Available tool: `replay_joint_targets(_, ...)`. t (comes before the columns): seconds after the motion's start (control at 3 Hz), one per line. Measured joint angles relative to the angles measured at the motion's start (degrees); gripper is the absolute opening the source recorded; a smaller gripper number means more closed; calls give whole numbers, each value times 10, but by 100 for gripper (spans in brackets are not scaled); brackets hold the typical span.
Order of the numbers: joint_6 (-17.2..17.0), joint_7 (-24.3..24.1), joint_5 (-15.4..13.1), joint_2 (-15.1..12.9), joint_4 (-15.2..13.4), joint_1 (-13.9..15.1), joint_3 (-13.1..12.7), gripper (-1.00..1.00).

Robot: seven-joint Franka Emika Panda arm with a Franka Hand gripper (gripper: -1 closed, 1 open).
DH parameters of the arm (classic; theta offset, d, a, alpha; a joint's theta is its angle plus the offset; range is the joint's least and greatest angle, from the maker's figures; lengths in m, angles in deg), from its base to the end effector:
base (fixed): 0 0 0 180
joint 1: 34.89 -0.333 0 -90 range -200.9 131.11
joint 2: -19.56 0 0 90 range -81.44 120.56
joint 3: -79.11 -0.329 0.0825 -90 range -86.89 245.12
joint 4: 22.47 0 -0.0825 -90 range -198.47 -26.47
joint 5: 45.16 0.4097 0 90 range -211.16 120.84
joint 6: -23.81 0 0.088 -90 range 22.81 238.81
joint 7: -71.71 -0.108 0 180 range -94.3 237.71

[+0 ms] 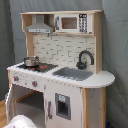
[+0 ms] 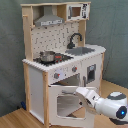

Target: Play with the kitchen

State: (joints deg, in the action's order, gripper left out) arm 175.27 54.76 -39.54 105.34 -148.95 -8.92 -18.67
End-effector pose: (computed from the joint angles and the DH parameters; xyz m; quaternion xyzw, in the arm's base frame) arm 0.1679 0.5647 0.2630 0.6178 0.4509 0.5125 0.3903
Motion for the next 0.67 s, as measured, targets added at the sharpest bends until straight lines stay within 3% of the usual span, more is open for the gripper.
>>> replay_joint_targets(0.67,-61,-94,0,0,-32,-44,-11,100)
